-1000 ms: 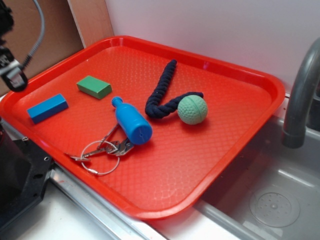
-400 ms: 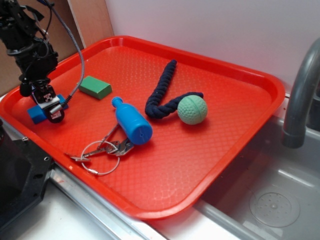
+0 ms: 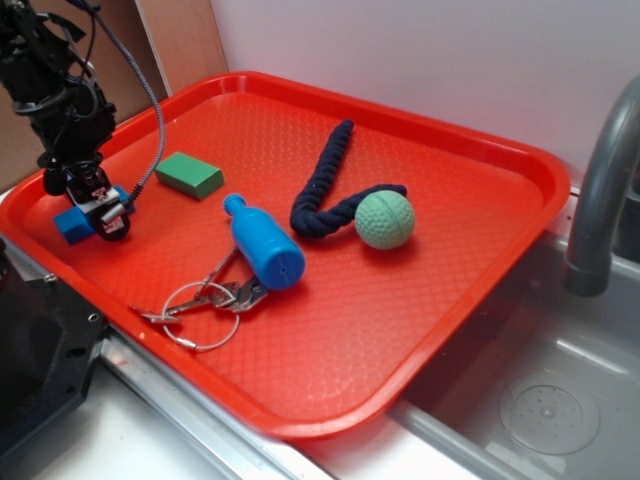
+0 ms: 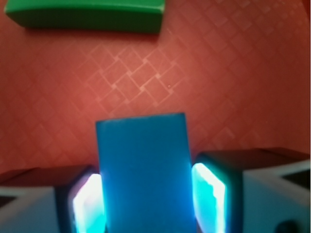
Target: Grab the blue block.
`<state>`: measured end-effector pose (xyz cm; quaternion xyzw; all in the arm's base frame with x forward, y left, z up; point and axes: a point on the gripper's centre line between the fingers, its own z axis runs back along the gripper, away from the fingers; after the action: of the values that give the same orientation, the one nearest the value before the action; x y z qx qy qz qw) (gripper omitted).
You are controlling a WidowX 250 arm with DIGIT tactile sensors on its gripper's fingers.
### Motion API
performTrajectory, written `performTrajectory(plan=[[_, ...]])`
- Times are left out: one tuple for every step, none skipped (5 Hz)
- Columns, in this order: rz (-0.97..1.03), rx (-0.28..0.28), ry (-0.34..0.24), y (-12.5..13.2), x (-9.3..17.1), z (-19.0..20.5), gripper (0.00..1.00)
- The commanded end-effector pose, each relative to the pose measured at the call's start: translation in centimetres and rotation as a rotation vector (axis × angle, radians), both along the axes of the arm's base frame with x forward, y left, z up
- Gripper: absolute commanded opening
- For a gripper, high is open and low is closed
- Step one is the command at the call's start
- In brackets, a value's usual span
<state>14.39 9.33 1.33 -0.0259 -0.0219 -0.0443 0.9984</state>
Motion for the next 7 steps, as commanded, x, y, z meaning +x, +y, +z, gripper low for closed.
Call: performTrajectory(plan=[[0.04,-0.004,0.025,-1.3,0.7,2.8,0.0],[0.109,-0.02,-0.042,-3.4,3.7,7.8,0.0],[0.218,0.069,-0.037,-5.6,4.3,12.6,0.0],[0.29,0.081,-0.105,-6.0,3.5,17.7,0.0],[0.305,-0.004,-0.149,-6.6,3.0,22.7,0.0],[0.291,0.015,-0.164,-7.4,2.8,26.7,0.0],[0.288,0.032,-0.155,-7.6,2.8,26.0,0.0]])
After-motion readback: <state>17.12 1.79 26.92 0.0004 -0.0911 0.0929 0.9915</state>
